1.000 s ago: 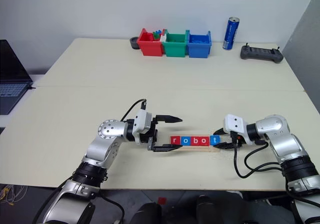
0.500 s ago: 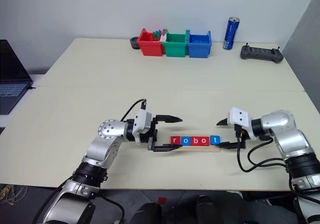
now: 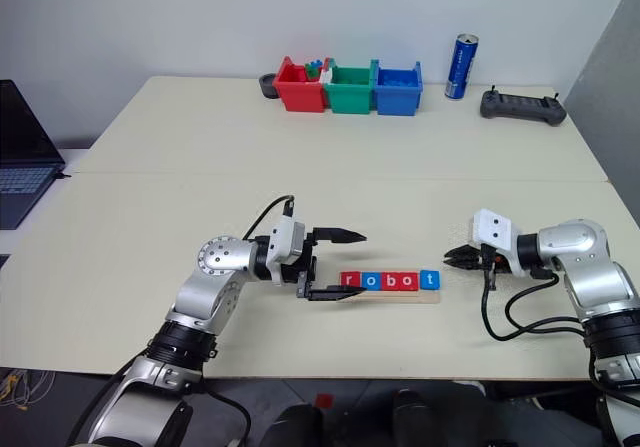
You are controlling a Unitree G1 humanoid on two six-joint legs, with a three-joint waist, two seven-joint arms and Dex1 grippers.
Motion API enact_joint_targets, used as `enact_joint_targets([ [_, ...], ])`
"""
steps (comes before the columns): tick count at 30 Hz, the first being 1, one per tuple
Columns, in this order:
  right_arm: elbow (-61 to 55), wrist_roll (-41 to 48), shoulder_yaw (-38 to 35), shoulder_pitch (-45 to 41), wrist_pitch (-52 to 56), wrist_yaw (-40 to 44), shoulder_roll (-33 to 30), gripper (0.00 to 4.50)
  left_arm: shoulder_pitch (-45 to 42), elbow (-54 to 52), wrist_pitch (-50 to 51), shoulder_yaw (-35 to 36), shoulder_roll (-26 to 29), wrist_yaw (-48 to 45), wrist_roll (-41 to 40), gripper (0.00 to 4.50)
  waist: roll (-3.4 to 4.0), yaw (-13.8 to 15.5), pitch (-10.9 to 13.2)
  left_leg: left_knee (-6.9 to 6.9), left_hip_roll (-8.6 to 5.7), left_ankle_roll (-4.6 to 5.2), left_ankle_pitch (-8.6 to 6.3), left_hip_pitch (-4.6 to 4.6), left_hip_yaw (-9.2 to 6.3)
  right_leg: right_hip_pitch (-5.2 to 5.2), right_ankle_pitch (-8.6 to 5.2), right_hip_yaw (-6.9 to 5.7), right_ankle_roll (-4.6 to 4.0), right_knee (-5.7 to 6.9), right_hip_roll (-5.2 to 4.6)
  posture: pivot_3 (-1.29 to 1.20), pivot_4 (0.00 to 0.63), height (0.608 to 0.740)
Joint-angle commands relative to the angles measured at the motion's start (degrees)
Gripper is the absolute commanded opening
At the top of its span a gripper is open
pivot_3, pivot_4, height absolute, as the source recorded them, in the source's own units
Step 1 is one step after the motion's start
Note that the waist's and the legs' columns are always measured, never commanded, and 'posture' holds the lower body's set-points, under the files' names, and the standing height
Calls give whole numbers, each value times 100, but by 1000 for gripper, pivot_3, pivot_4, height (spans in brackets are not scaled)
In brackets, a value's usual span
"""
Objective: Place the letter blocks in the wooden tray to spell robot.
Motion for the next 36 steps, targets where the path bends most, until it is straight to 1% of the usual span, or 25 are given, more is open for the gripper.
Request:
enact_joint_targets([
  [1,13,-130,37,32,-233,-54,4,21,-47,-75,-41,-8,17,-16,-16,4500,0,0,0,0,0,0,0,0,0,0,0,0,0,0,0,0,150,740],
  [15,-100,-177,197,161,-299,-32,130,21,6,-157,7,-4,36,31,-30,4500,0,-4,0,1,-1,0,0,1,0,-1,0,1,0,5,0,0,150,740],
  [24,-520,-7,167,250,58,-75,191,21,-13,-129,-6,-9,17,39,-21,4500,0,-2,0,6,-1,0,0,2,0,-7,-1,2,-1,26,0,0,150,740],
  [36,-407,-4,27,261,42,49,-94,21,-22,-83,-40,-19,21,6,-7,4500,0,-2,0,9,-2,0,0,3,0,-7,-1,2,-1,28,1,0,150,740],
])
